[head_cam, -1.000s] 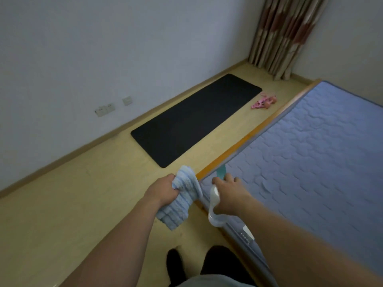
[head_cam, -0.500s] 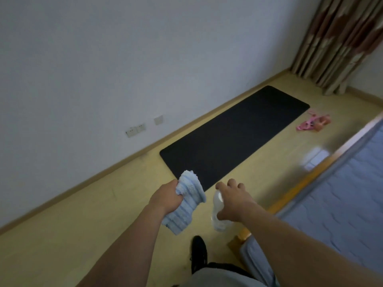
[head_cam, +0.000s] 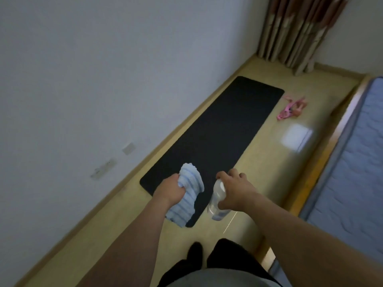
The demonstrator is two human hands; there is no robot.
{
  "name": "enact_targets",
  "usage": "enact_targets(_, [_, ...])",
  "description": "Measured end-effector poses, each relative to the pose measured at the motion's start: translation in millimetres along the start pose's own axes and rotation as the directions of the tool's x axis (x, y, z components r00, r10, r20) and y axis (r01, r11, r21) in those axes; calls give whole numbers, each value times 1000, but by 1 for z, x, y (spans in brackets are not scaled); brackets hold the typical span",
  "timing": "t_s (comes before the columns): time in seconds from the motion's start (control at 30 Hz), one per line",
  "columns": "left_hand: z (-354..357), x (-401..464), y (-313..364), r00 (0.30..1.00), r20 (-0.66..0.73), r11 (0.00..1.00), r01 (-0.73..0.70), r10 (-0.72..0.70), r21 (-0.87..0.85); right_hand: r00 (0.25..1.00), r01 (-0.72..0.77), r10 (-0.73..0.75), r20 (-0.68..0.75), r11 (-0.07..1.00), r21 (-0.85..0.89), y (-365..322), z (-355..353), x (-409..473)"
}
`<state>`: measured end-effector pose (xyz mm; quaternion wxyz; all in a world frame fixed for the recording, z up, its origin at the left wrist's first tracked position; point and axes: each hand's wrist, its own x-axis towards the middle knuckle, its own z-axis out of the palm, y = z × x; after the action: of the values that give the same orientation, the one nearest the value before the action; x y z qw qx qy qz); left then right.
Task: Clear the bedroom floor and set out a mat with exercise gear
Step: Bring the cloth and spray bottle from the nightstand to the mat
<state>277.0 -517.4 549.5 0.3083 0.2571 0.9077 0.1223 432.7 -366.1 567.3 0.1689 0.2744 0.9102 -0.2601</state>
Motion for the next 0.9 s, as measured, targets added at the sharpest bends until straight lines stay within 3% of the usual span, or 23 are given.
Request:
enact_targets(0.13, [-8, 76, 98, 978, 124, 986, -165, 166, -18, 978, -161, 169, -120, 984, 71, 66, -56, 33])
enact_targets(0.33, [16, 183, 273, 899, 254, 929, -371, 356, 12, 905, -352, 390, -169, 911, 217, 202, -137, 87])
enact_targets(0.43, [26, 226, 362, 887, 298, 935, -344, 353, -85, 883, -386, 431, -184, 892, 237, 270, -187, 113])
enact_targets(0.7, [12, 330, 546, 835, 337, 884, -466, 434, 17, 845, -440, 500, -189, 852, 284, 405, -322, 186])
enact_targets(0.9, [22, 455, 659, 838, 353, 891, -453, 416, 26, 841, -459, 513, -169, 844, 275, 506, -402, 277])
